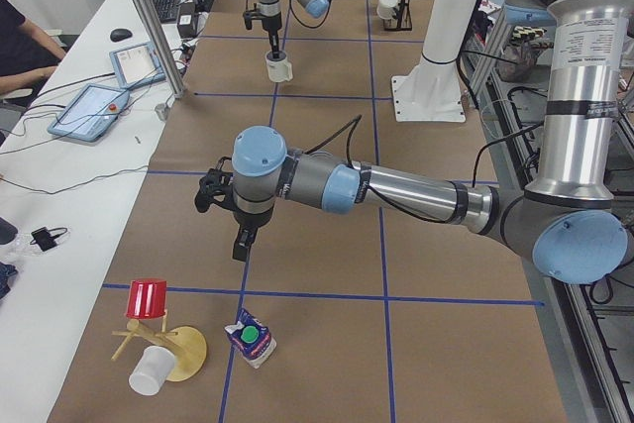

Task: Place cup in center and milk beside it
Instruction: 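Carry the white mug with the right gripper to the table center and set it down, then open the right gripper and lift it away from the mug, then grasp the blue milk carton with the left gripper and lift it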

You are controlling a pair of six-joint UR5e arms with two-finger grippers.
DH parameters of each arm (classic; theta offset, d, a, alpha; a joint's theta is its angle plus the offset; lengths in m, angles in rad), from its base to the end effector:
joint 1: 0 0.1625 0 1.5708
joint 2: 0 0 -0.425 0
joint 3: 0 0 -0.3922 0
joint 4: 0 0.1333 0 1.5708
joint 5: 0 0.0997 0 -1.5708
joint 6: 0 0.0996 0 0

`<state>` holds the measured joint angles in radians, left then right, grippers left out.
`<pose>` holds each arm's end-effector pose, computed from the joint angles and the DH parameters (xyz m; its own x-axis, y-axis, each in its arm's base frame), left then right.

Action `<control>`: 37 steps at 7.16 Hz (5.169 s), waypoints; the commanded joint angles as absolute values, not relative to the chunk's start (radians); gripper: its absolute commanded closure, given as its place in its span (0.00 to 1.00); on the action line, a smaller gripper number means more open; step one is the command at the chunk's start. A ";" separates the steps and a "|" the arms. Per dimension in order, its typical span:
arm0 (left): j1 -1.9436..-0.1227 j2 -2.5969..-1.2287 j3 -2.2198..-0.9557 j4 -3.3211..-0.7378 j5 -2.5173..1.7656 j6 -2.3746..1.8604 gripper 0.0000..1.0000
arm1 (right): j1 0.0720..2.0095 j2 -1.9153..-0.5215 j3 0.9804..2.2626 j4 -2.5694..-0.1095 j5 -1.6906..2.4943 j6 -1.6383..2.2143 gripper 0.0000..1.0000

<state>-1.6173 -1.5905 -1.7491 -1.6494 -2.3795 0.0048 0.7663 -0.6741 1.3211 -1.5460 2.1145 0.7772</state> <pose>-0.0848 -0.5042 0.5492 0.6991 0.1699 -0.6946 0.0414 0.9601 0.2764 -0.5024 -0.5971 0.1960 0.6532 -0.2181 0.7251 0.1485 0.9759 0.1597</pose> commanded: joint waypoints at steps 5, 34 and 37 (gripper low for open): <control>-1.617 -1.594 -1.718 -1.651 -2.381 0.008 0.02 | 0.753 -0.669 1.310 -1.402 2.022 0.804 0.01; -1.663 -1.697 -1.233 -1.824 -2.359 0.617 0.02 | 1.195 -1.218 1.615 -1.474 2.349 0.368 0.01; -1.643 -1.695 -1.207 -1.824 -2.359 0.618 0.02 | 1.193 -1.220 1.618 -1.476 2.349 0.374 0.01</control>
